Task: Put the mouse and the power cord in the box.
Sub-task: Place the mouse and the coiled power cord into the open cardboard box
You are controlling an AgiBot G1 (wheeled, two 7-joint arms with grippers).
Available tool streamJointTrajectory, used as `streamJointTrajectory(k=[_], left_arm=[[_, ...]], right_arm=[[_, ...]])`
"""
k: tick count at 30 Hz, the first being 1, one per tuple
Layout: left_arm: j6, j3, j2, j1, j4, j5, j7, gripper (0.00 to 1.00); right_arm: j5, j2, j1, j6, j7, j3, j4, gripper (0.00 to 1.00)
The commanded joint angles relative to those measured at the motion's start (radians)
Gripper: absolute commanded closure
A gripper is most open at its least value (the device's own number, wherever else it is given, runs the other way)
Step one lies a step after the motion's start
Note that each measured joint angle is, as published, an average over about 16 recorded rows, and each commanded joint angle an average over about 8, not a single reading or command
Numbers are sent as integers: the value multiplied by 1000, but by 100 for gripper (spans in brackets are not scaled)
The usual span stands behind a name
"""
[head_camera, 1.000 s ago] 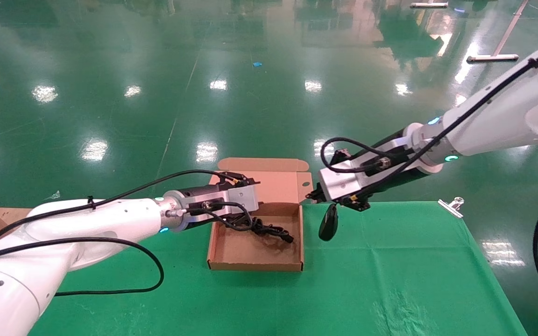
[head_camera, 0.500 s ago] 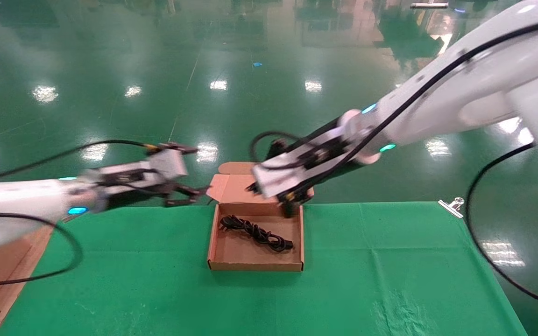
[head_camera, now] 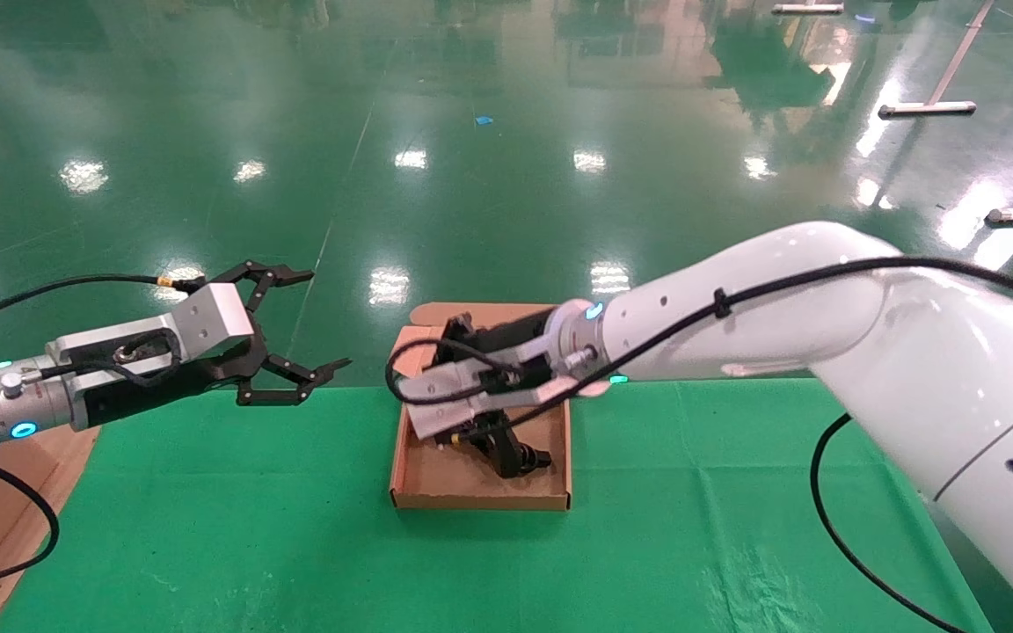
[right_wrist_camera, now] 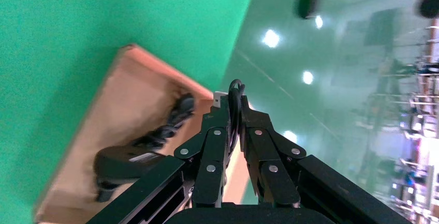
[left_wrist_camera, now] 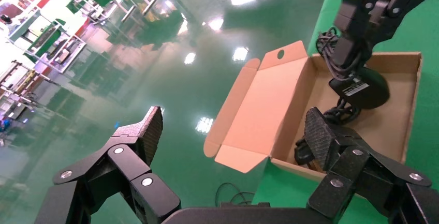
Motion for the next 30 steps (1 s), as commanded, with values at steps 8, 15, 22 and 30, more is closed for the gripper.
streamJointTrajectory(k=[8,15,22,30], left_arm=[[3,-1,1,1,1,-1,1,0],[-6,0,5,3,-6,2,-5,0],[9,-17,-18,36,-78,-16,-71,0],[46,-55,-70,107,-234,-56,-214,0]], right_arm=[[1,0,-4,9,1,-5,3,0],[-2,5,4,-7,-2,5,-3,0],[36,39,-30,-40,25,51,21,0],[138,140,-125,-119,99,164,98,0]])
